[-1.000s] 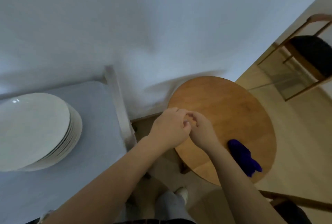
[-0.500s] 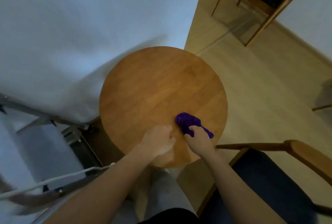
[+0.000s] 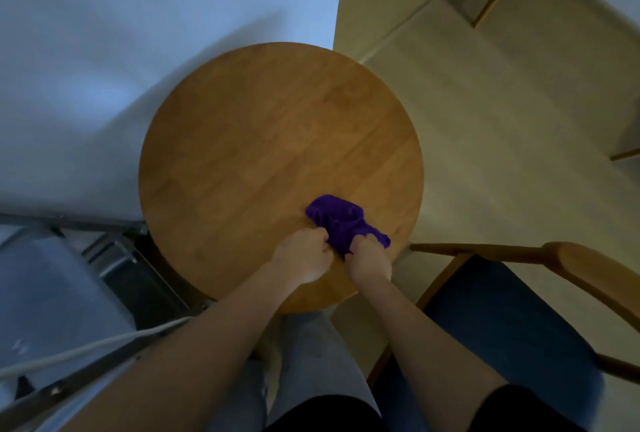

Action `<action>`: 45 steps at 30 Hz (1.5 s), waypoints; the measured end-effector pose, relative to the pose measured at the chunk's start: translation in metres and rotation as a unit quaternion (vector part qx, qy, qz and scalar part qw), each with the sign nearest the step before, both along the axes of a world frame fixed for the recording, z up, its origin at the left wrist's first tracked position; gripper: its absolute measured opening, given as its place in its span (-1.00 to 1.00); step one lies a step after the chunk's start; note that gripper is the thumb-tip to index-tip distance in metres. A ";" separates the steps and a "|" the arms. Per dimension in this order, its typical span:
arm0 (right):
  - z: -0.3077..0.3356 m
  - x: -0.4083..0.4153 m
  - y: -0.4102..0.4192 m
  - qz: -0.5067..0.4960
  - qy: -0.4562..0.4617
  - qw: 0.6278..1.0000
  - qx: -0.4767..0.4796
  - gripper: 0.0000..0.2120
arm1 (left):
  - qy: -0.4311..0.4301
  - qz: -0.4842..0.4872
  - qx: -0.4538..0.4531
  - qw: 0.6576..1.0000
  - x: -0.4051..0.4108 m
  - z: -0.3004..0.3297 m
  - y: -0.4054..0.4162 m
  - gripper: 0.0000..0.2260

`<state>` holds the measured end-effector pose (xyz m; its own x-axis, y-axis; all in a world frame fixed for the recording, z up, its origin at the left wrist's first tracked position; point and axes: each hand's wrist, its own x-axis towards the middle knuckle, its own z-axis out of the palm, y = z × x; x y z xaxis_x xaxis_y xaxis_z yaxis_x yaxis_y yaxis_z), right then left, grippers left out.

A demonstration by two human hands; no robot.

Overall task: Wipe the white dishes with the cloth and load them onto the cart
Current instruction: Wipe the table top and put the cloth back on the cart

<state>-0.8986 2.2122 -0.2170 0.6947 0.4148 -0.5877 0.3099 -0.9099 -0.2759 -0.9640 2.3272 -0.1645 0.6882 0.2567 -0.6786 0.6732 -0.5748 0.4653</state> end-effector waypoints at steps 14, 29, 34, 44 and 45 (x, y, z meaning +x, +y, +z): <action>0.167 0.010 0.074 0.080 0.220 0.930 0.284 -0.87 | -0.120 0.063 -0.036 0.990 -0.032 0.072 0.063 -0.46; 0.338 -0.086 0.168 0.119 0.139 0.852 0.490 -0.82 | -0.412 0.334 -0.101 0.842 -0.208 0.236 0.154 -0.84; 0.362 -0.120 0.190 0.183 0.036 0.850 0.492 -0.86 | -0.474 0.407 -0.044 0.780 -0.234 0.274 0.177 -0.84; 0.366 -0.131 0.215 0.063 0.445 0.676 0.584 -0.38 | -0.530 0.447 -0.318 0.647 -0.255 0.344 0.200 -0.87; 0.352 -0.139 0.214 0.076 0.487 0.680 0.543 -0.24 | -0.531 0.458 -0.353 0.620 -0.254 0.352 0.201 -0.86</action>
